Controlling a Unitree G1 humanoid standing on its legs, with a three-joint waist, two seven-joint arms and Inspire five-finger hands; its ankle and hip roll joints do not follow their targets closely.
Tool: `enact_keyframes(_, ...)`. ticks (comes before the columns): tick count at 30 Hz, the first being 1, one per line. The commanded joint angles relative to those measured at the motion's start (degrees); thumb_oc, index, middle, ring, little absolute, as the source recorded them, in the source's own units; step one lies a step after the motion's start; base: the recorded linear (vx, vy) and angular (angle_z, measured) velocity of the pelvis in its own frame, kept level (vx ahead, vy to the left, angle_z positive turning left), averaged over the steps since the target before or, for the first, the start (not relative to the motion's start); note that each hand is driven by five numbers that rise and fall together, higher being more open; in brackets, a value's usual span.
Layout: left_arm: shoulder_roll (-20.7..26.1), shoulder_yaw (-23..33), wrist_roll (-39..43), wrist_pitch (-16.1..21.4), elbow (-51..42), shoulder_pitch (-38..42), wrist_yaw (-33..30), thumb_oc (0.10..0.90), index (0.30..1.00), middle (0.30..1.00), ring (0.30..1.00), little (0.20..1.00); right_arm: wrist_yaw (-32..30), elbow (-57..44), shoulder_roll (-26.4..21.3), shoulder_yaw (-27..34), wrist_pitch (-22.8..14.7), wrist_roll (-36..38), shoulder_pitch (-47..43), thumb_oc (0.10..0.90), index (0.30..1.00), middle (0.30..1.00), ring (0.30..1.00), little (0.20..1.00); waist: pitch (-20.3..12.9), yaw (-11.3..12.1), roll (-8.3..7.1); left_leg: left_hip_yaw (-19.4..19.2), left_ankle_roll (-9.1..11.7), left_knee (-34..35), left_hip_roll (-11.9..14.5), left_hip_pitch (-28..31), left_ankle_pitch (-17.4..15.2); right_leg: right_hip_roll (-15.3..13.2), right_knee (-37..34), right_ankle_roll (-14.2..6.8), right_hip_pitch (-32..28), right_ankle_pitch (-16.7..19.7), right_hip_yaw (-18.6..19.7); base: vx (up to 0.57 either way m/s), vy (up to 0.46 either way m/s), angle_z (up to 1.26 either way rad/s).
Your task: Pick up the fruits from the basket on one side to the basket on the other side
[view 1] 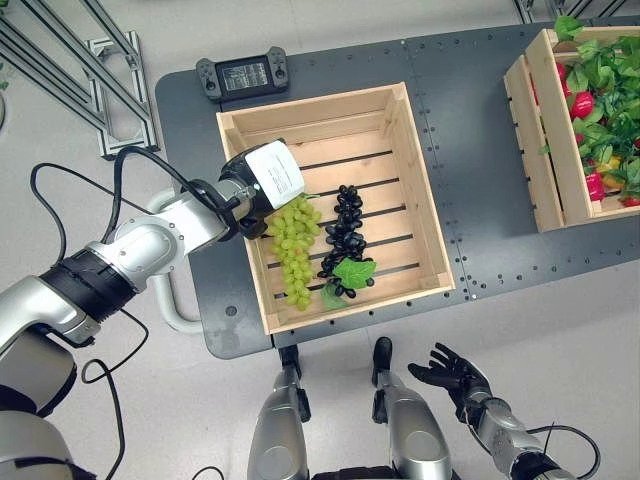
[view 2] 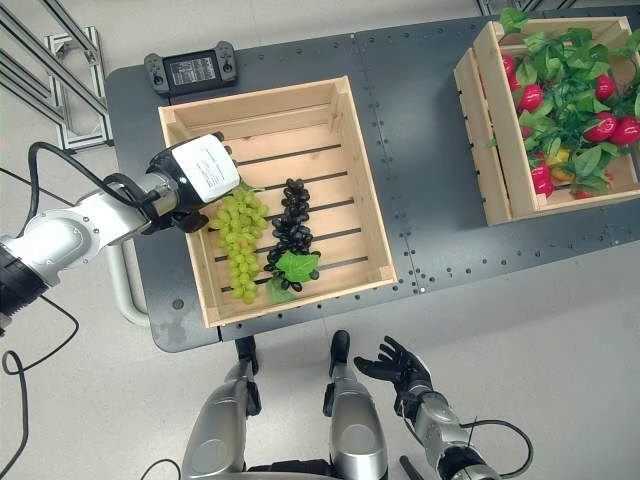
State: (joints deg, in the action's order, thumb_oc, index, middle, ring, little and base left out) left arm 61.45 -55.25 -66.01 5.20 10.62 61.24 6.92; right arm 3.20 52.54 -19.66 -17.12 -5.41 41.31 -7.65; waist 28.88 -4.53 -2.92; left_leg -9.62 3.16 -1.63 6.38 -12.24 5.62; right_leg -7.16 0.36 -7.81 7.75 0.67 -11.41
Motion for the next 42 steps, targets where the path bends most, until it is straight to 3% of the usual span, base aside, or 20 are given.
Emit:
enact_keyframes(1,0.7,7.5,-2.7,-4.2,-2.3,1.4,0.6,0.800,0.900,0.900,0.900,0.900,0.8,-1.2,-1.9,-0.1,-1.9,2.0,0.6,0.800,0.900,0.900,0.900,0.900,-0.5,0.8,0.10,-0.1,0.3,-9.2,-2.1,-1.6,-8.4,1.0,5.0,0.7,5.6,0.8,3.2,0.00,0.000,0.00)
enact_keyframes(8,-2.1,5.9,-6.0,-3.5,0.9,1.4,3.1,0.800,0.900,0.900,0.900,0.900,0.5,-1.7,-1.6,-0.5,-1.5,1.7,0.1,0.800,0.900,0.900,0.900,0.900,-0.4,0.2,-0.31,-0.7,0.4,-8.9,-1.8,-1.3,-8.3,1.3,4.9,0.6,5.6,0.9,3.3,0.00,0.000,0.00)
enact_keyframes(9,-3.0,4.8,-6.5,-5.5,2.7,1.6,3.4,0.800,0.900,0.900,0.900,0.900,0.6,-1.4,-1.6,-0.7,-1.6,1.8,-0.2,0.800,0.900,0.900,0.900,0.900,-0.3,-0.1,-0.41,-0.7,0.4,-9.1,-1.8,-1.4,-8.3,1.4,5.1,0.6,5.8,0.9,3.4,0.00,0.000,0.00)
enact_keyframes(15,-5.9,2.3,-8.1,-6.7,8.5,2.1,3.8,0.800,0.900,0.900,0.900,0.900,0.3,-1.2,-1.7,-1.2,-1.1,2.1,-1.0,0.800,0.900,0.900,0.900,0.900,0.1,-0.8,-0.58,-1.3,0.5,-9.2,-1.6,-1.4,-8.2,1.6,5.3,0.7,6.2,1.0,3.8,0.00,0.000,0.00)
enact_keyframes(24,-11.3,1.6,-10.0,-10.2,17.3,2.5,-5.9,0.800,0.900,0.900,0.900,0.900,0.3,-1.0,-1.5,-2.1,-1.9,3.5,-2.1,0.800,0.900,0.900,0.900,0.900,0.9,-2.1,-0.48,-1.9,0.5,-10.4,-1.6,-3.4,-8.3,1.6,6.6,0.8,8.8,1.2,4.6,0.00,-0.003,-0.07)
enact_keyframes(42,-17.4,1.5,-10.6,-11.2,27.6,2.9,-11.3,0.800,0.900,0.900,0.900,0.900,-0.5,-3.8,-1.9,-2.8,-2.5,5.2,-3.2,0.800,0.900,0.900,0.900,0.900,0.9,-4.2,-0.69,-2.6,0.6,-14.2,-1.0,-9.9,-8.3,1.8,10.4,1.3,15.8,0.8,5.6,0.00,0.002,-0.03)
